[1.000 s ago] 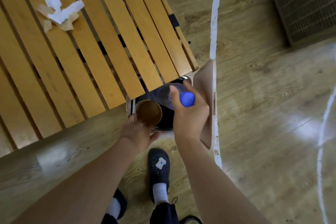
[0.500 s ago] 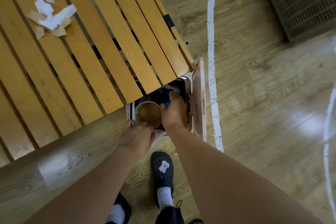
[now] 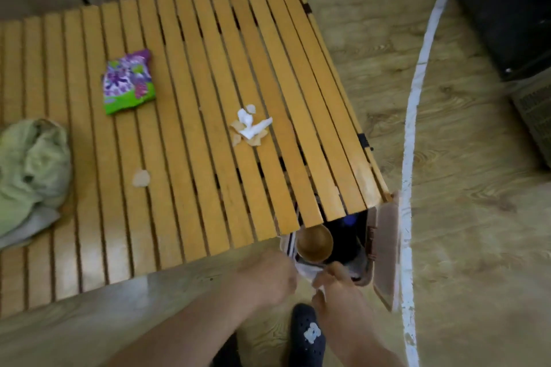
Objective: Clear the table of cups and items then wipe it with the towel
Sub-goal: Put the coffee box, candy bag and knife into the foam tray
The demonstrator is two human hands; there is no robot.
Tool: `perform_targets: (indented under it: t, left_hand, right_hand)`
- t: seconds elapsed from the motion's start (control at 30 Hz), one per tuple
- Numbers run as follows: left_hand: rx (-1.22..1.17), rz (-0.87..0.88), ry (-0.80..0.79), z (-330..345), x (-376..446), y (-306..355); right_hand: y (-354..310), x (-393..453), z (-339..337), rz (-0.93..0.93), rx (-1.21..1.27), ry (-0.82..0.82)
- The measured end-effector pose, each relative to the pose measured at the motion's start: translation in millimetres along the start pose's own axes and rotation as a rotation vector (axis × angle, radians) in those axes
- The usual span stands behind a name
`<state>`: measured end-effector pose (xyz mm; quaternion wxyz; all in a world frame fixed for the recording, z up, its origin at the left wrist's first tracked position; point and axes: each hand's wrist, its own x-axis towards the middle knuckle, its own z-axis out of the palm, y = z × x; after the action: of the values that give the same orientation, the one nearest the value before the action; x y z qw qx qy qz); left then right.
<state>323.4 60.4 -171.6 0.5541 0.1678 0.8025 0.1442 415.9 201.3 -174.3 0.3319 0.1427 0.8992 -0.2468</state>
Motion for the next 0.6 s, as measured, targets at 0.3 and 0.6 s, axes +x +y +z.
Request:
perform_targets:
  t: [0.3,0.6]
  left_hand:
    - [-0.08,-0.322,0.844,-175,-146,-177]
    - [-0.093,-0.581,0.975,-153,-216,-316]
  right_hand:
    - [-154,41,-95,-0.223,-0.085,0.205]
    - [-315,95,-65,-0.24,-0.318,0.133]
